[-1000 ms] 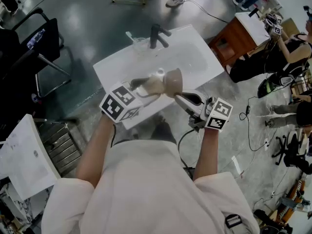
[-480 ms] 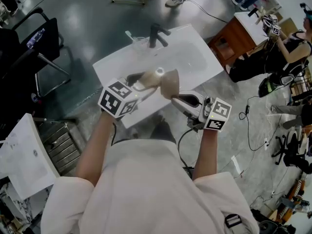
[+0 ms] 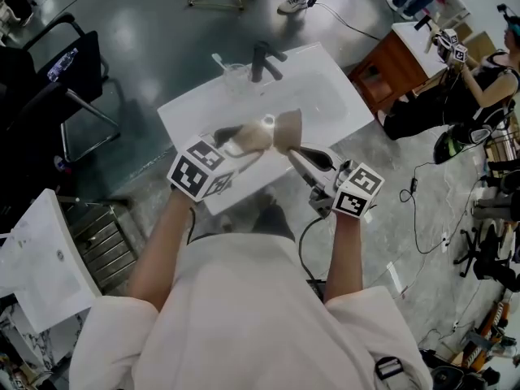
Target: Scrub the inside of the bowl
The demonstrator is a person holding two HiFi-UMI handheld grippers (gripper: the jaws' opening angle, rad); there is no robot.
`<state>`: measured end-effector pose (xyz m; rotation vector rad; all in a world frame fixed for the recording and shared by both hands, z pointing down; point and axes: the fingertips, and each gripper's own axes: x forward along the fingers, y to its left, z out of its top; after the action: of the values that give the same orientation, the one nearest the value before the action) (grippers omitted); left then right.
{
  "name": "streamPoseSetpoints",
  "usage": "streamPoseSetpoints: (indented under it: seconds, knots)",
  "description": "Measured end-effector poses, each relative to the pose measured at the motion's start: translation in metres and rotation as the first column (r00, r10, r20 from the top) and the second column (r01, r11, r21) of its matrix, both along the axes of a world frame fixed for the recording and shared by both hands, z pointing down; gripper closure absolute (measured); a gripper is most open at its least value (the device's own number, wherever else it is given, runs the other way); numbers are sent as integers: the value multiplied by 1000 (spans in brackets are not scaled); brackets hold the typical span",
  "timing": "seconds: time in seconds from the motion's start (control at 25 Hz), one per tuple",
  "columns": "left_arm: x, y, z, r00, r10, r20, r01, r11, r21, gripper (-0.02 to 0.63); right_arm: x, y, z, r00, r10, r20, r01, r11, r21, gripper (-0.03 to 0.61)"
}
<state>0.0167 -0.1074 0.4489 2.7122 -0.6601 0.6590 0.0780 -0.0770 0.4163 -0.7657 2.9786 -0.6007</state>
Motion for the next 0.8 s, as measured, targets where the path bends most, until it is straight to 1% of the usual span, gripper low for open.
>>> streamPoseSetpoints:
  seconds: [0.08,0.16,0.24,0.36,0.48,0.56,0.72,0.8]
  knots:
    - [-7,-5,-3,999,-35,-2,35,999,32,345,0,-7,-1,998,61,-29,-61,998,-2,560]
    - [-15,-11,-11,996,-85,-20,86,993,78,345,2,-16,-1,989,127,-77,-128,992,-2,560]
    - [-27,-19,-20,989,-137,-52,142,983,117,344,6,-25,-4,974,190,-124,-193,981,-9,560]
    - [-48,-28,-34,975,-205,-81,215,965,148,342,13,-33,-13,948,264,-179,-267,964,9,560]
    - [-68,-34,-47,959,-265,-98,279,944,178,342,17,-34,-28,936,308,-170,-307,951,35,560]
    - [-81,-38,-56,946,-304,-111,322,924,206,341,21,-35,-38,925,343,-165,-338,939,58,560]
    - [-98,-40,-74,925,-355,-133,378,885,273,341,31,-37,-51,871,430,-238,-404,902,152,560]
    - [-102,-37,-83,923,-361,-134,385,871,306,341,30,-36,-58,856,446,-260,-407,893,193,560]
